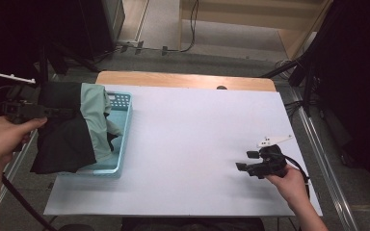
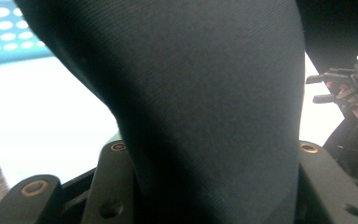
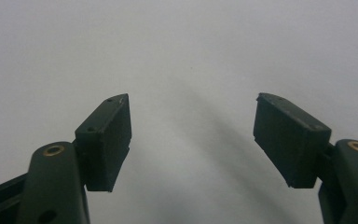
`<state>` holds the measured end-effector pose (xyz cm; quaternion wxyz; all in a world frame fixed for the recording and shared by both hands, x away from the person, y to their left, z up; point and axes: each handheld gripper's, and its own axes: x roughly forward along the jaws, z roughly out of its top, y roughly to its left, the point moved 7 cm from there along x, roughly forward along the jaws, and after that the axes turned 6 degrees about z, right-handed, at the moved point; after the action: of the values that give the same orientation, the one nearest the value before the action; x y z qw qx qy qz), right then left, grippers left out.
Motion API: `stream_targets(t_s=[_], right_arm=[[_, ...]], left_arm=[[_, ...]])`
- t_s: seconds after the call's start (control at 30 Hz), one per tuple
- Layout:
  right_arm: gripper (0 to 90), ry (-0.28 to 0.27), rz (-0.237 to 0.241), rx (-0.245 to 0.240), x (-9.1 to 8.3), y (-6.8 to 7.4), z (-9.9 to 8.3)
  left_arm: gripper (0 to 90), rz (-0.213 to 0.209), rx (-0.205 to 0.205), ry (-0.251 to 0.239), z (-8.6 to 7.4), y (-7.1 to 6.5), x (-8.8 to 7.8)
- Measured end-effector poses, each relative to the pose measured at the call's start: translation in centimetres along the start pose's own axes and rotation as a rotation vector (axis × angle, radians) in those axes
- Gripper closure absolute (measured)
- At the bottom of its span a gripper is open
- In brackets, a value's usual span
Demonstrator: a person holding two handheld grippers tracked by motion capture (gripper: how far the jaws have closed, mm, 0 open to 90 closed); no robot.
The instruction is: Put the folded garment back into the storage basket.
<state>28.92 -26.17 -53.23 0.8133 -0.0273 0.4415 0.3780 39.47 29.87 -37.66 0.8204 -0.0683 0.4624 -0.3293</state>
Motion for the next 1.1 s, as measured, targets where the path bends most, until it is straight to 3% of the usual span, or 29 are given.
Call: stream_targets(t_s=[0.33, 0.63, 0.73, 1.1], right_arm=[[26.3, -0.005, 0.001, -0.004, 0.0, 0.0, 0.0], [26.3, 0.0, 0.0, -0.001, 0.0, 0.0, 0.0], [26.3, -0.006, 0.0, -0.008, -0.1, 0.0, 0.1], [26.3, 0.003, -0.003, -0.009, 0.1, 0.0, 0.0]], left_arm=[[56.2, -0.051, 0.02, 0.0, 1.5, -1.4, 3.3], [56.1, -0.083, 0.043, -0.005, 2.1, -1.9, 5.1], [55.9, -0.083, 0.041, -0.006, 1.7, -1.4, 5.7], [55.4, -0.01, 0.014, 0.031, -0.1, 1.7, 6.4]])
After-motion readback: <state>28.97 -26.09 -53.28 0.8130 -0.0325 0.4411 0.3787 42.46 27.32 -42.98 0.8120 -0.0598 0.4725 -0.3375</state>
